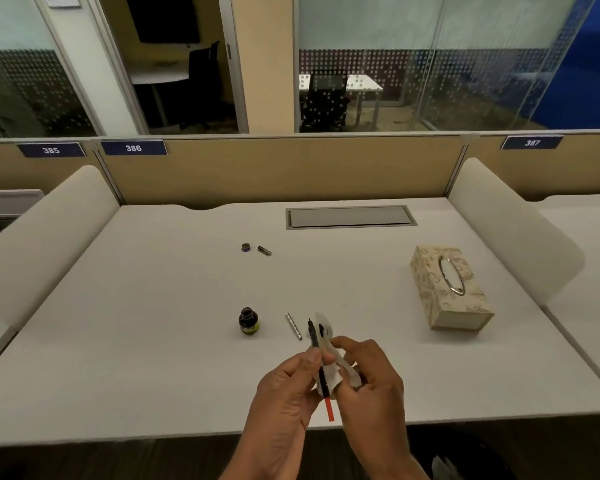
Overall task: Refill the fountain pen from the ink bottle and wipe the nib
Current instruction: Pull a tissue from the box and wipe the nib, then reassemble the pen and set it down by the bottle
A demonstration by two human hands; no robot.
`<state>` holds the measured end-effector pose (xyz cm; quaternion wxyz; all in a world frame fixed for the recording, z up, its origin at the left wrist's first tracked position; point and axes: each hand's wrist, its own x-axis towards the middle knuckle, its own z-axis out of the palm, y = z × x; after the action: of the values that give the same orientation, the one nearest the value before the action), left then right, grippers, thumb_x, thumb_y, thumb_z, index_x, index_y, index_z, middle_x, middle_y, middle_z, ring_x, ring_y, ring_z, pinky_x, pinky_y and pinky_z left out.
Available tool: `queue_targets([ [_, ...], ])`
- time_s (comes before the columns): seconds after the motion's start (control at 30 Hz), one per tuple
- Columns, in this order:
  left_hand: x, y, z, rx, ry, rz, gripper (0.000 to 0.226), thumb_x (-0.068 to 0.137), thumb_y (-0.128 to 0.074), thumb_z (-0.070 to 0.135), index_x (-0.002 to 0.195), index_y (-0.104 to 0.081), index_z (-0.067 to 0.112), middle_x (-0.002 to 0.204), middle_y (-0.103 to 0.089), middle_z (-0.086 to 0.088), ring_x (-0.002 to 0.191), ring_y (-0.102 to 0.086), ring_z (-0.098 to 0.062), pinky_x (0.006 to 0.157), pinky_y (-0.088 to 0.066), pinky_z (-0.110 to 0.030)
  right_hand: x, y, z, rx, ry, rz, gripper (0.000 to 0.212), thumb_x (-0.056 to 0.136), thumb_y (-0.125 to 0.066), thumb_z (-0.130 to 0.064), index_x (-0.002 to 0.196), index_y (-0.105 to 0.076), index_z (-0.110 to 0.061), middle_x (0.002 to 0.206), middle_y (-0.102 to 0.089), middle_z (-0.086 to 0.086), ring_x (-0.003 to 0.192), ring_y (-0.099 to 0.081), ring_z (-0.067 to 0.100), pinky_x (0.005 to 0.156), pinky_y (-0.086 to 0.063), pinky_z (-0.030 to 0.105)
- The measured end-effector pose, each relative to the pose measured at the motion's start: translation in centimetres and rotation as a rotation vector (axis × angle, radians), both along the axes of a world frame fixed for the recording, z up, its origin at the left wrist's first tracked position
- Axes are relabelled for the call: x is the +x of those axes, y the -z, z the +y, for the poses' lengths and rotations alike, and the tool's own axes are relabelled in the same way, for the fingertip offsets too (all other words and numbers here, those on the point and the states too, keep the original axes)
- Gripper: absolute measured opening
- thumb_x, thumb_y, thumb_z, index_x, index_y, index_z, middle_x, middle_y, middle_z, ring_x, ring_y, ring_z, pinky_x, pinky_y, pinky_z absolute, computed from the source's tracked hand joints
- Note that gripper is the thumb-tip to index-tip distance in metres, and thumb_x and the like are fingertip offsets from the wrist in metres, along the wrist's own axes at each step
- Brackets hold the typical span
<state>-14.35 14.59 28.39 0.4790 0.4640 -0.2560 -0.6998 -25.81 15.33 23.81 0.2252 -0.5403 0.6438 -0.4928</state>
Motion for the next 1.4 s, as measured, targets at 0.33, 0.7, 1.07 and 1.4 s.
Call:
queue_targets([
  [0.33, -5.5, 2.4, 4.0, 0.022, -0.071, -0.103, 0.019, 0.072, -0.067, 0.025, 0.07, -0.085, 0.017, 0.081, -0.082, -0.003, 0.072, -0.075, -0.014, 0.076, -0.049, -0.035, -3.7, 0.8, 3.0, 0.049, -0.146, 0.089, 0.024, 0.087, -0.067, 0.001, 0.097, -0.072, -0.02, 0.091, -0.055, -0.015, 0.084, -0.064, 0.004, 0.063, -0.049, 0.006],
  [0.7, -5.3, 3.2, 5.0, 0.092, -0.193, -0.044, 0.02, 0.072, -0.067, 0.017, 0.072, -0.084, 0.008, 0.088, -0.082, -0.012, 0.079, -0.08, -0.02, 0.076, -0.062, -0.044, -5.3, 0.5, 4.0, 0.247, -0.43, 0.009, 0.041, 0.098, -0.059, -0.023, 0.133, -0.052, -0.043, 0.11, -0.062, -0.021, 0.086, -0.061, -0.003, 0.072, -0.051, 0.012],
  [1.07, 0.4, 4.5, 1.7, 0.196, -0.275, -0.078, 0.025, 0.094, -0.065, 0.019, 0.102, -0.079, 0.001, 0.105, -0.08, -0.018, 0.11, -0.071, -0.037, 0.102, -0.052, -0.053, -1.0, 1.6, 0.6, 0.371, -0.502, -0.176, 0.058, 0.093, -0.057, -0.005, 0.132, -0.045, -0.046, 0.107, -0.072, -0.014, 0.098, -0.066, 0.005, 0.086, -0.055, 0.026],
  [1.4, 6.3, 6.2, -4.7, 0.211, -0.312, -0.09, 0.022, 0.09, -0.072, 0.025, 0.1, -0.081, 0.008, 0.102, -0.081, -0.015, 0.098, -0.075, -0.035, 0.086, -0.057, -0.039, 2.9, 11.3, -13.0, 0.279, 0.087, 0.019, 0.006, 0.093, -0.066, -0.021, 0.097, -0.067, -0.025, 0.095, -0.07, -0.009, 0.081, -0.064, 0.009, 0.074, -0.059, 0.034],
])
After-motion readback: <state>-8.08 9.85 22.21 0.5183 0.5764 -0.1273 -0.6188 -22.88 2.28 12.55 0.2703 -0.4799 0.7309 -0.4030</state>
